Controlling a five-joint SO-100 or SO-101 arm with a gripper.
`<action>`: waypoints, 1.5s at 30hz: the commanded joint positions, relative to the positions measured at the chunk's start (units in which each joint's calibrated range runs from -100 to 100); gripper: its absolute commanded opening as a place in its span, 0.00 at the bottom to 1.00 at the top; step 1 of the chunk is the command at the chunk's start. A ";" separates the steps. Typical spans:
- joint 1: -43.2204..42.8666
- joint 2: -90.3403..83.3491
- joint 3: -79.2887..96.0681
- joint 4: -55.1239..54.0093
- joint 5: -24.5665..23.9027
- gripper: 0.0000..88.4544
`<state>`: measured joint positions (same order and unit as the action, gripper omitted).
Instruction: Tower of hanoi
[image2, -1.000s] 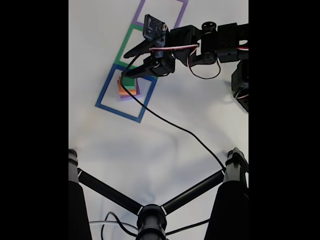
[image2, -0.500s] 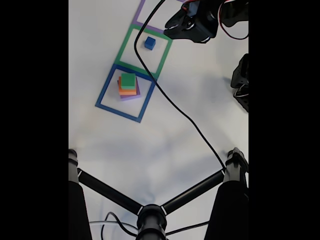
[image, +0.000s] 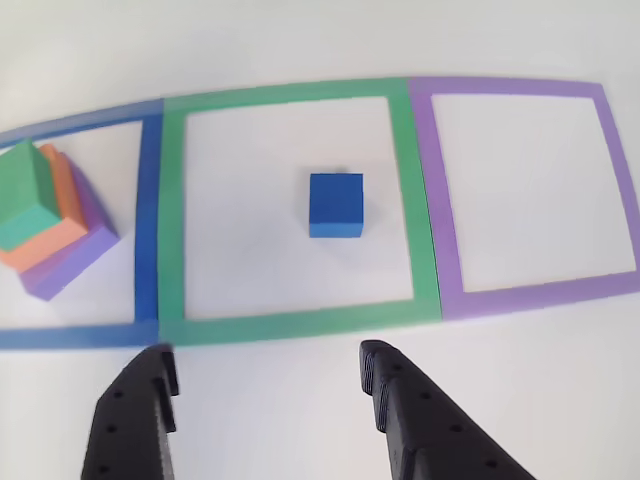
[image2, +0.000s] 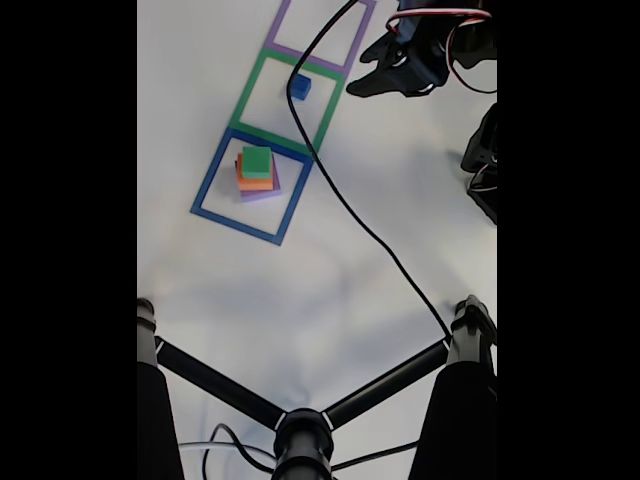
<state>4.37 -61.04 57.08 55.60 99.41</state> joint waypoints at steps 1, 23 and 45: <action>1.46 -2.98 17.48 -24.56 0.59 0.29; 1.69 42.77 32.84 -95.06 0.59 0.28; 5.58 65.53 21.66 -107.85 0.59 0.33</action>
<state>10.20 3.78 80.13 -49.58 99.80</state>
